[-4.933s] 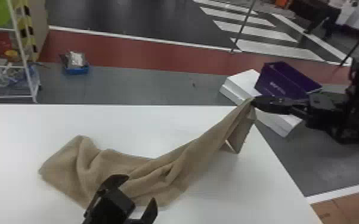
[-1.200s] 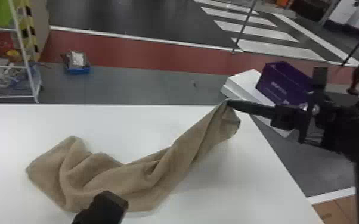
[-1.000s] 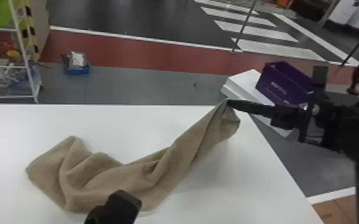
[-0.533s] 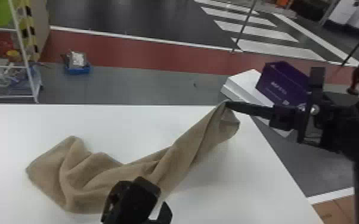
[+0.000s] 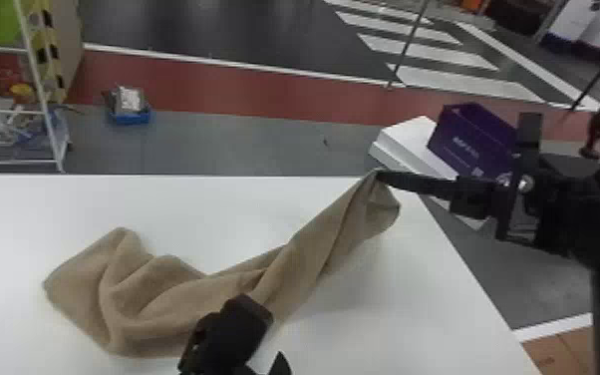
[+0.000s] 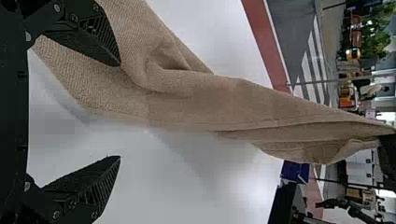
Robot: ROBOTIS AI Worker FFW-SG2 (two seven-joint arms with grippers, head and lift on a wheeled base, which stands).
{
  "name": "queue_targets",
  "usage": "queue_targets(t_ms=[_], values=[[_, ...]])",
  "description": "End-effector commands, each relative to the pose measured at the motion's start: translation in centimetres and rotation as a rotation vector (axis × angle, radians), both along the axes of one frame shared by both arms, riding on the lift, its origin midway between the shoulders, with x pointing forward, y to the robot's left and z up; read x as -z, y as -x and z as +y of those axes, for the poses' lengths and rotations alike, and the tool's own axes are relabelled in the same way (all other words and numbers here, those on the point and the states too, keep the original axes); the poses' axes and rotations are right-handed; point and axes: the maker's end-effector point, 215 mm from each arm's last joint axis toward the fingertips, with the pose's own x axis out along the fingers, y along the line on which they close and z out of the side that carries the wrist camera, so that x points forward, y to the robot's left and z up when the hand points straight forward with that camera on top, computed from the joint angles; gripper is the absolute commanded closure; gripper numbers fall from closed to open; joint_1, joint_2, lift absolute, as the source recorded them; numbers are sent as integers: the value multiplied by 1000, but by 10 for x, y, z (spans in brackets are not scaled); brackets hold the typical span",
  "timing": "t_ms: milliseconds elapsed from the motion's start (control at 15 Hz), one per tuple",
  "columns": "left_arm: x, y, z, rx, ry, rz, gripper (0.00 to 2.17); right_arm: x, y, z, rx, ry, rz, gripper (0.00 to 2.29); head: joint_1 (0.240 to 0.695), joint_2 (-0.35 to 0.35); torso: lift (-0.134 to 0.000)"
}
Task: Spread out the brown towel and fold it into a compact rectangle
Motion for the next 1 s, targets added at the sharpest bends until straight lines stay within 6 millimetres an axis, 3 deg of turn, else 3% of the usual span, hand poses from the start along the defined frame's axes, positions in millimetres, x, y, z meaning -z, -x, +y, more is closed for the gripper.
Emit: queue_targets(t_ms=[0, 133, 333, 600, 733, 800, 933], values=[[8, -2, 1, 3, -16, 13, 205, -1, -1, 1, -2, 0, -4, 1234, 695, -350, -124], [21, 1, 3, 11, -39, 54, 215, -3, -1, 1, -3, -1, -7, 1234, 695, -350, -124], [25, -5, 8, 9, -58, 57, 421, -4, -2, -1, 0, -2, -9, 1234, 695, -350, -124], [27, -11, 22, -9, -85, 50, 1015, -7, -1, -4, 7, -8, -14, 1234, 695, -350, -124], [10, -15, 33, -31, -81, 22, 1028, -15, 0, -13, 23, -20, -30, 1234, 695, -350, -124], [-3, -18, 58, -78, -59, 15, 1028, -19, 0, -19, 35, -24, -40, 1234, 695, -350, -124], [-37, -23, 88, -135, -10, -32, 1028, -31, 2, -31, 48, -39, -62, 1234, 695, -350, -124]])
